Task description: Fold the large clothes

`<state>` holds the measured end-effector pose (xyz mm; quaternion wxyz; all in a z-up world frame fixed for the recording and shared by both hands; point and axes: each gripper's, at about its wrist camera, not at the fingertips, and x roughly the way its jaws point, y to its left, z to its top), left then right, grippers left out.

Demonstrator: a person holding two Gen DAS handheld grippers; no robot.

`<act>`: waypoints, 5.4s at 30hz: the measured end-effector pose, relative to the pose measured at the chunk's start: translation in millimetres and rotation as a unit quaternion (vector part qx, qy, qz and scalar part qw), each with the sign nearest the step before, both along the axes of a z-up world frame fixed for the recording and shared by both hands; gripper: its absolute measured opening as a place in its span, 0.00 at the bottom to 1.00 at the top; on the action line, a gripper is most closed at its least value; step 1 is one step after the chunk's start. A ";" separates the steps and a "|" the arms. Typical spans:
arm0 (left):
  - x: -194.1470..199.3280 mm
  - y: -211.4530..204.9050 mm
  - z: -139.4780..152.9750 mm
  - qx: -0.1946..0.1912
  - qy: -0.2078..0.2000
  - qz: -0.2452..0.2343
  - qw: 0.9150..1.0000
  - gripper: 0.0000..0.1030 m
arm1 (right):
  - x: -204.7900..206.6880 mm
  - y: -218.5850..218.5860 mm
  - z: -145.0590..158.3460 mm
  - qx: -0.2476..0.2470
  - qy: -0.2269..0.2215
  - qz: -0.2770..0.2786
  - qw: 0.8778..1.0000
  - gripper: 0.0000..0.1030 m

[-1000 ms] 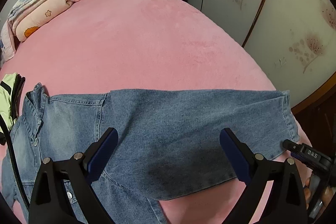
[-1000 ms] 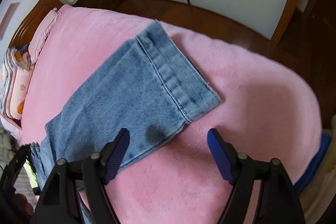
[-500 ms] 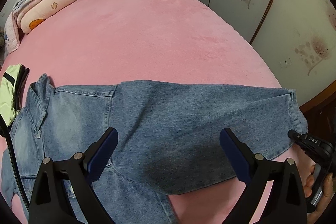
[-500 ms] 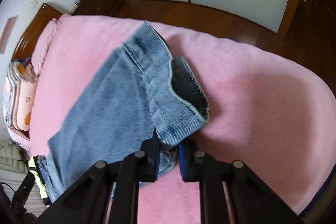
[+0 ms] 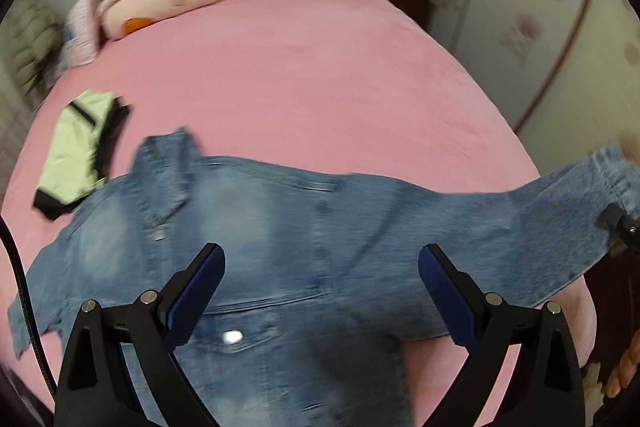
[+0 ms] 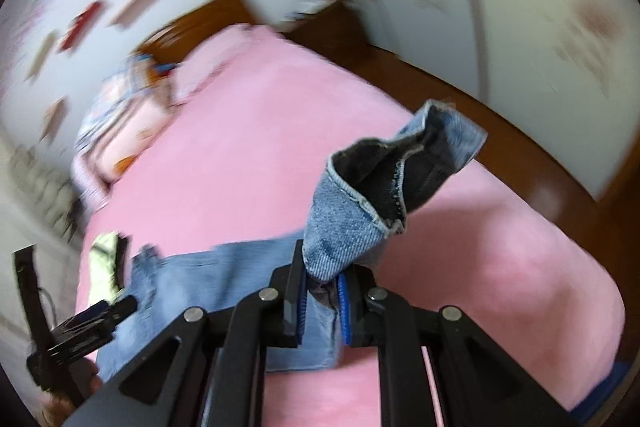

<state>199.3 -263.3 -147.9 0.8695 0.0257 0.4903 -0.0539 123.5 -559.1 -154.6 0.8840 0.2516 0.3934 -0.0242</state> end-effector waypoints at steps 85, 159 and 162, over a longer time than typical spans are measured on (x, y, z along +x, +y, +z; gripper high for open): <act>-5.0 220.9 -54.4 -0.120 -0.069 0.093 0.986 0.07 | -3.1 247.4 -106.2 -0.180 0.109 0.176 0.962 0.41; 78.8 244.1 -144.0 -0.029 0.020 0.126 0.991 0.52 | 160.7 214.3 -139.4 -0.108 0.153 0.159 0.969 0.03; 68.7 245.6 -118.7 -0.052 0.005 0.123 0.991 0.53 | 141.3 215.9 -118.8 -0.091 0.138 0.155 0.974 0.03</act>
